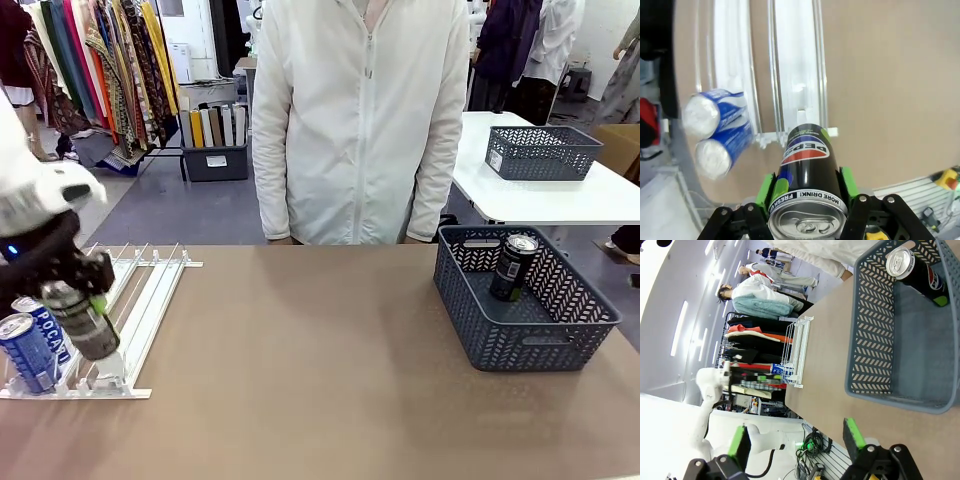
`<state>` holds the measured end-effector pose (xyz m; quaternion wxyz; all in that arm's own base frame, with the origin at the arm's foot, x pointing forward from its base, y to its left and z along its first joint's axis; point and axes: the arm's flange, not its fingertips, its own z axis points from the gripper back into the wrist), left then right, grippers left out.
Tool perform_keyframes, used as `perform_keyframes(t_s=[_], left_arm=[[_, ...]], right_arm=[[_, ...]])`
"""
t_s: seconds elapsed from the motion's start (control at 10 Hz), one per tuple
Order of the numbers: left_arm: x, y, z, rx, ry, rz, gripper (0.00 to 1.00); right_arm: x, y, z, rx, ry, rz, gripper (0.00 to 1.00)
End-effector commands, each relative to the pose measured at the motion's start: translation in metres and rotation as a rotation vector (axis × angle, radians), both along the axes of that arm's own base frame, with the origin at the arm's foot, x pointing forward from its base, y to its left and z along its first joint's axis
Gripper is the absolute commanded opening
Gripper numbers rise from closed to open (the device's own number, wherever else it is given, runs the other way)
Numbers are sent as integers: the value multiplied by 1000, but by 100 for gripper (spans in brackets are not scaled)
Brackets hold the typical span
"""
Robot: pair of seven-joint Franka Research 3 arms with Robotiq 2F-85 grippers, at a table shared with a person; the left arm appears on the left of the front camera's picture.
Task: Retrieve and store the cans from the dispenser.
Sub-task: Pick up the last remaining can from one row of the Automatic Can Dispenser and place it in the middle of the table.
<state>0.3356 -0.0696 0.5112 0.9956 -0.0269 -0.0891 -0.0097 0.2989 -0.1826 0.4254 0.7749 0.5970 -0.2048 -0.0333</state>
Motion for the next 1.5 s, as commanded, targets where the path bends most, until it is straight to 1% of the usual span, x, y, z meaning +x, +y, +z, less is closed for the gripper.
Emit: perform_keyframes(t_s=[0.0,0.1,0.2,0.3,0.4,0.5,0.7,0.8,0.9,1.0,1.1,1.2,1.3,1.4], left_arm=[[-14,2,68,-37,-63,0,0],[-18,4,87,-65,-83,-13,0],[-23,10,101,-92,-119,10,0],[-25,15,103,-122,-120,19,0],[-22,24,96,-134,-85,50,0],[-31,8,110,-75,-118,14,0],[-31,8,110,-75,-118,14,0],[-27,13,104,-89,-101,30,0],[-14,-18,102,-112,-121,-16,0],[-1,-63,101,-112,-139,-46,0],[17,-114,93,-129,-138,-121,0],[37,-171,75,-131,-95,-260,0],[50,-214,53,-104,-42,-344,0],[60,-253,28,-51,-47,-387,0]], right_arm=[[-1,-3,2,-3,-11,14,100],[-1,-3,2,-3,-11,14,100],[-1,-3,2,-3,-11,14,100],[-1,-3,2,-3,-11,14,100],[-1,-3,2,-3,-11,14,100],[-1,-3,2,-3,-11,14,100],[-1,-3,2,-3,-11,14,100],[-1,-3,2,-3,-11,14,100],[-1,-3,2,-3,-11,14,100],[-1,-3,2,-3,-11,14,100],[-1,-3,2,-3,-11,14,100],[-1,-3,2,-3,-11,14,100],[-1,-3,2,-3,-11,14,100],[-1,-3,2,-3,-11,14,100]])
